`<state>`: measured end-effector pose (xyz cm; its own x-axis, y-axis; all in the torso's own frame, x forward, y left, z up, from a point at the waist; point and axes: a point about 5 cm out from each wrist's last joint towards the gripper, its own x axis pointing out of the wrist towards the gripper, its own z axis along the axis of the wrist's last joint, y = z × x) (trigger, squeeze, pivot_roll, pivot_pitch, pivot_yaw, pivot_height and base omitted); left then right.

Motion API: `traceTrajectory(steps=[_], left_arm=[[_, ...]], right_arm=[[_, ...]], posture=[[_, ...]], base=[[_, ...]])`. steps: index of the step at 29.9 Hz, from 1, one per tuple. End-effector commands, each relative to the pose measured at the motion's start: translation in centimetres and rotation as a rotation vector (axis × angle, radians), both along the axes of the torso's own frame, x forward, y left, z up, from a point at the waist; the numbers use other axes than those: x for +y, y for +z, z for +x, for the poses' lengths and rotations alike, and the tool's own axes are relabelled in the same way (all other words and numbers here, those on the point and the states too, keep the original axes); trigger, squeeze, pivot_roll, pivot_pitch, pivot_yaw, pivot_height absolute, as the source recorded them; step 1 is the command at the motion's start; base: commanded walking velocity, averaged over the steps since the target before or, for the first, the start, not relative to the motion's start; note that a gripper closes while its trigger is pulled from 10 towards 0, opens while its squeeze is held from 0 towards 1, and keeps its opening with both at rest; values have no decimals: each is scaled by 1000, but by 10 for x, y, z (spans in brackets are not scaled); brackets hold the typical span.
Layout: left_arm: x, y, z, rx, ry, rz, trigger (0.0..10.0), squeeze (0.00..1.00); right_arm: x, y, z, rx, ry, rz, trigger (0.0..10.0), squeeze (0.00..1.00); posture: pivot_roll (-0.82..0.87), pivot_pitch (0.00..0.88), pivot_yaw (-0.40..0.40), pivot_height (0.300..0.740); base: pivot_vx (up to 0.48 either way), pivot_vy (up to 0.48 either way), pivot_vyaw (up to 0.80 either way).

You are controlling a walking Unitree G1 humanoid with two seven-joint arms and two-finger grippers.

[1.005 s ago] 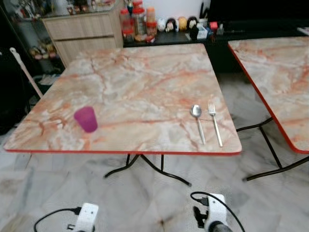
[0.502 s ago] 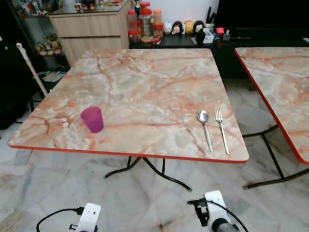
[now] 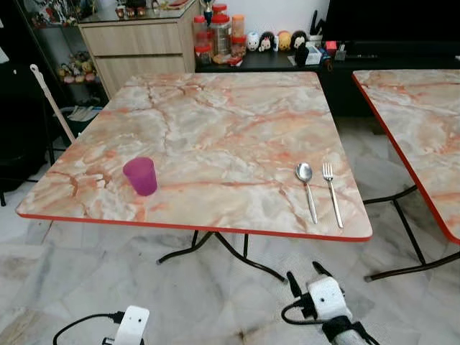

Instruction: Setting the table

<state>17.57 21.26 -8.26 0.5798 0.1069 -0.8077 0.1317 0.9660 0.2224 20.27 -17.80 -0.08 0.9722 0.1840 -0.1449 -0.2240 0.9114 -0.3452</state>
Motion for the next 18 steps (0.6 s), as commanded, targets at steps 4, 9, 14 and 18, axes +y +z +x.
traceTrajectory(steps=[4,9,14,18], left_arm=[[6,-2,-7,25,-14,22,10000,0],[6,-4,-11,33,-10,18,10000,0],[1,-5,-11,36,-22,10,10000,0],[-2,-4,-9,25,-9,1,10000,0]], right_arm=[[0,17,3,-85,52,-173,10000,0],[0,38,7,-140,45,-184,10000,0],[3,42,22,-128,-3,-107,10000,0],[15,48,41,-135,-51,-53,10000,0]], posture=[[-41,0,54,727],[-52,0,54,727],[-50,0,46,727],[-41,0,41,727]], base=[[0,0,0],[0,0,0],[0,0,0],[0,0,0]])
